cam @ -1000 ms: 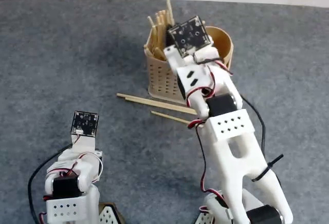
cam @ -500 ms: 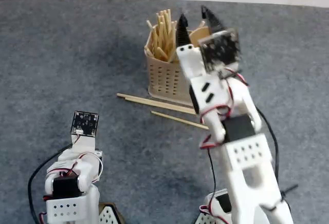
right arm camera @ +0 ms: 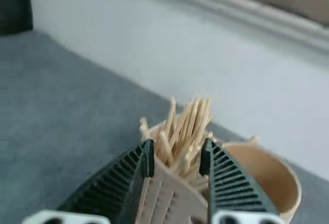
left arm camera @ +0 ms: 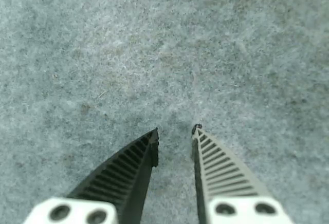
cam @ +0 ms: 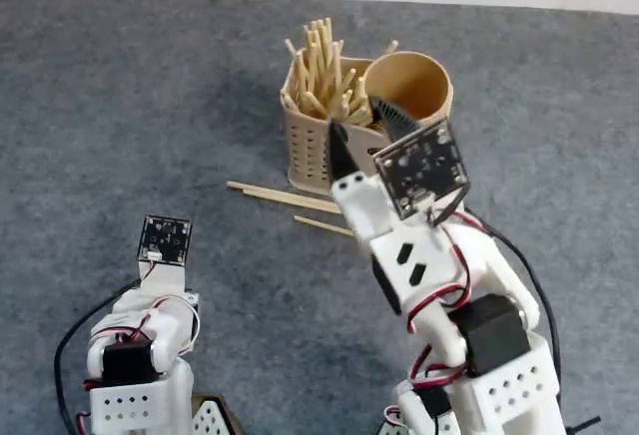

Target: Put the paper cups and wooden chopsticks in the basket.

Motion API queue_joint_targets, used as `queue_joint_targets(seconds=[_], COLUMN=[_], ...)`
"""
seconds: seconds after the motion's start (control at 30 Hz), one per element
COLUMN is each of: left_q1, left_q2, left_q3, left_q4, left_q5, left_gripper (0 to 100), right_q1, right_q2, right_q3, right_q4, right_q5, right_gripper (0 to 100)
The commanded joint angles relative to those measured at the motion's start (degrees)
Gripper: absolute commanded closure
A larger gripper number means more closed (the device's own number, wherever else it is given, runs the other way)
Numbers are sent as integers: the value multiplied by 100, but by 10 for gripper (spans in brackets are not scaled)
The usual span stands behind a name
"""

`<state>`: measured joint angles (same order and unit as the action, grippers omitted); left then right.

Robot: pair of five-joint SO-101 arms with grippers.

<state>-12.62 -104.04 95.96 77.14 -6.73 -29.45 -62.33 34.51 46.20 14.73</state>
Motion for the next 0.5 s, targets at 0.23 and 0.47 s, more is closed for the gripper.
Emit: queue_joint_targets(seconds=[0.23, 0.47], left_q1=[-31, -31], left_q2=[4, 4], left_q3=[119, 119], left_q4=[26, 26], left_q5=[35, 35], left_gripper=[880, 880], right_q1=[-637, -1015], right_q2=[-479, 620], right_q3=[-136, 681], right_q4=[2018, 2264], right_q5=[246, 1064], right_gripper=[843, 843])
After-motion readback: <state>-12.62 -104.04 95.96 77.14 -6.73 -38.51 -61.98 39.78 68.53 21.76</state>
